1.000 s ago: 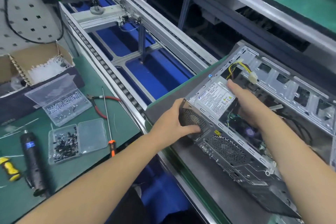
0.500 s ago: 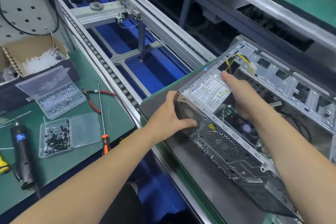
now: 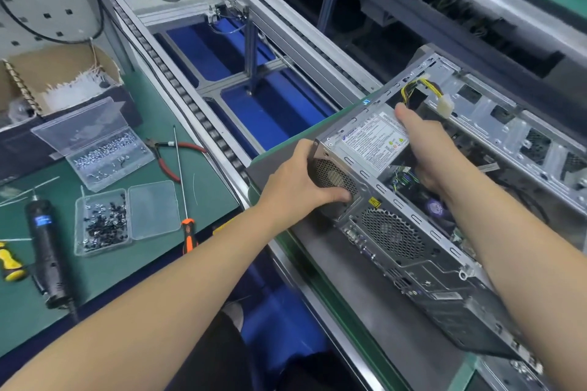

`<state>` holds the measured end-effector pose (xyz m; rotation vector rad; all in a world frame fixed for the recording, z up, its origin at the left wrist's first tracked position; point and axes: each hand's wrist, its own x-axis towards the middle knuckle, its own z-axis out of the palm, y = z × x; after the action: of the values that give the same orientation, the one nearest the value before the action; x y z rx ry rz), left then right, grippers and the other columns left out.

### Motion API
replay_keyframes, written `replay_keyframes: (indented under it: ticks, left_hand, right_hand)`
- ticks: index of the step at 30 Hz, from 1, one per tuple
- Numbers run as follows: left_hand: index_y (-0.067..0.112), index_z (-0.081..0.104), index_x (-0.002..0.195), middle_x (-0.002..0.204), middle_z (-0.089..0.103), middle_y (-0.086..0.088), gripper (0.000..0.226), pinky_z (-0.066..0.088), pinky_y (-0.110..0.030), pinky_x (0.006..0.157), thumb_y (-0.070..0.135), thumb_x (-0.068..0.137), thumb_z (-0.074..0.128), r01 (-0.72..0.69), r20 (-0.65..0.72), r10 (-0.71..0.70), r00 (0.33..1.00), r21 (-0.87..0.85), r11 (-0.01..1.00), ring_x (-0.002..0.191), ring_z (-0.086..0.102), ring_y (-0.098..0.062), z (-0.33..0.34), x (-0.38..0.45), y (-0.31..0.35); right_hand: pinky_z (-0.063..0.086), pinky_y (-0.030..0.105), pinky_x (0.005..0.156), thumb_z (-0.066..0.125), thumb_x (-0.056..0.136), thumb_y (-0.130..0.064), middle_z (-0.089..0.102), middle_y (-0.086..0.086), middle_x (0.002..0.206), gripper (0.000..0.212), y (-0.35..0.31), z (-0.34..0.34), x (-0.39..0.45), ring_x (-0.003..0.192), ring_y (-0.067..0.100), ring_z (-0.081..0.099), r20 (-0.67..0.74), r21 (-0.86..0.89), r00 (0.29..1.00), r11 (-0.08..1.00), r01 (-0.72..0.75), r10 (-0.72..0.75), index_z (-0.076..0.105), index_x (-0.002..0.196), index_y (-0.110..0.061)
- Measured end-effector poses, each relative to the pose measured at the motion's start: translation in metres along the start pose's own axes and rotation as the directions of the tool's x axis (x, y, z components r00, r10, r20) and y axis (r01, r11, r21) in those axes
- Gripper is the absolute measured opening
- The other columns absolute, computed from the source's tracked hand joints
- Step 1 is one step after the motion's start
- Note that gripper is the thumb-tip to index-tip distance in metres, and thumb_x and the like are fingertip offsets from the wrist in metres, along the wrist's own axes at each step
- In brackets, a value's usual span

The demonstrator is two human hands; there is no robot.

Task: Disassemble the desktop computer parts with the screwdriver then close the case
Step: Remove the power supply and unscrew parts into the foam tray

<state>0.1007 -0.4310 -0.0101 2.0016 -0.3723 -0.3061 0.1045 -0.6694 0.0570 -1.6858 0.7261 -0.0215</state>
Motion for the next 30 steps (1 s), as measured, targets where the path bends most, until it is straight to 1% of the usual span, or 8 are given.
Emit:
replay_keyframes:
  ticks: [7, 11, 13, 17, 19, 21, 24, 30]
  left_hand:
    - [0.055, 0.041, 0.111, 0.109, 0.060, 0.034, 0.077, 0.052, -0.040, 0.088, 0.078, 0.050, 0.081, -0.008, -0.038, 0.005, 0.999, -0.081, 0.997, 0.102, 0.059, 0.001, 0.004, 0.001, -0.002]
    - [0.057, 0.033, 0.119, 0.117, 0.058, 0.033, 0.085, 0.051, -0.041, 0.095, 0.083, 0.052, 0.078, 0.027, 0.045, -0.024, 0.999, -0.069, 0.997, 0.111, 0.059, -0.007, 0.001, 0.002, -0.001]
    - [0.056, 0.032, 0.124, 0.124, 0.051, 0.037, 0.081, 0.048, -0.035, 0.102, 0.074, 0.062, 0.079, 0.012, 0.055, -0.007, 0.998, -0.091, 0.996, 0.117, 0.054, 0.001, 0.001, -0.005, -0.001]
    - [0.042, 0.050, 0.125, 0.125, 0.049, 0.030, 0.037, 0.041, -0.018, 0.101, 0.043, 0.091, 0.065, -0.128, -0.345, 0.085, 0.935, -0.103, 0.986, 0.126, 0.049, -0.002, 0.012, -0.044, -0.005]
    - [0.035, 0.060, 0.114, 0.116, 0.055, 0.026, 0.017, 0.044, -0.022, 0.097, 0.031, 0.098, 0.056, -0.130, -0.360, 0.086, 0.929, -0.099, 0.987, 0.117, 0.055, -0.004, 0.024, -0.056, 0.003]
    - [0.036, 0.062, 0.115, 0.113, 0.060, 0.025, 0.018, 0.047, -0.020, 0.094, 0.035, 0.101, 0.051, 0.025, -0.265, -0.087, 0.960, -0.227, 0.974, 0.108, 0.058, 0.003, 0.034, -0.061, 0.021]
    - [0.043, 0.063, 0.103, 0.101, 0.067, 0.031, 0.015, 0.045, -0.006, 0.079, 0.048, 0.101, 0.049, 0.315, -0.133, -0.403, 0.905, -0.425, 0.848, 0.096, 0.061, 0.011, 0.036, -0.054, 0.047]
    - [0.023, 0.056, 0.139, 0.135, 0.064, 0.000, 0.063, 0.041, -0.047, 0.113, 0.067, 0.093, 0.051, 0.586, 0.166, -0.677, 0.717, -0.669, 0.458, 0.126, 0.059, -0.024, 0.037, -0.032, 0.065]
  right_hand:
    - [0.051, 0.054, 0.107, 0.070, 0.069, -0.067, 0.081, 0.003, 0.104, 0.068, -0.003, -0.005, 0.001, 0.107, 0.031, 0.074, -0.033, 0.019, 0.998, 0.998, 0.057, -0.057, 0.074, 0.110, -0.014]
    - [0.044, 0.055, 0.113, 0.075, 0.065, -0.073, 0.076, 0.003, 0.122, 0.084, 0.007, -0.014, 0.002, 0.118, 0.028, 0.069, -0.007, 0.008, 0.999, 0.999, 0.051, -0.051, 0.072, 0.126, -0.014]
    - [0.041, 0.056, 0.115, 0.075, 0.066, -0.080, 0.075, 0.000, 0.125, 0.087, 0.010, -0.018, 0.002, 0.122, 0.026, 0.067, 0.058, -0.006, 0.997, 0.999, 0.041, -0.041, 0.072, 0.127, -0.018]
    - [0.039, 0.056, 0.116, 0.074, 0.060, -0.089, 0.068, -0.002, 0.139, 0.096, 0.012, -0.024, 0.006, 0.132, 0.027, 0.060, 0.071, -0.020, 0.997, 0.999, 0.033, -0.031, 0.070, 0.133, -0.027]
    - [0.046, 0.051, 0.108, 0.070, 0.076, -0.080, 0.074, 0.001, 0.129, 0.069, 0.010, -0.022, 0.008, 0.124, 0.029, 0.067, 0.109, 0.023, 0.993, 0.999, 0.042, -0.044, 0.076, 0.122, -0.030]
    - [0.051, 0.046, 0.098, 0.066, 0.083, -0.072, 0.077, 0.002, 0.120, 0.054, 0.010, -0.020, 0.008, 0.119, 0.030, 0.070, 0.139, 0.027, 0.990, 0.999, 0.030, -0.033, 0.080, 0.113, -0.029]
    - [0.042, 0.051, 0.113, 0.067, 0.076, -0.077, 0.075, -0.006, 0.126, 0.067, 0.009, -0.018, 0.005, 0.128, 0.024, 0.064, 0.175, -0.019, 0.984, 1.000, 0.017, -0.013, 0.074, 0.125, -0.032]
    - [0.038, 0.050, 0.118, 0.072, 0.050, -0.094, 0.071, -0.007, 0.132, 0.112, 0.002, -0.014, -0.006, 0.129, 0.021, 0.062, 0.225, -0.068, 0.974, 0.998, -0.006, 0.022, 0.066, 0.138, -0.024]
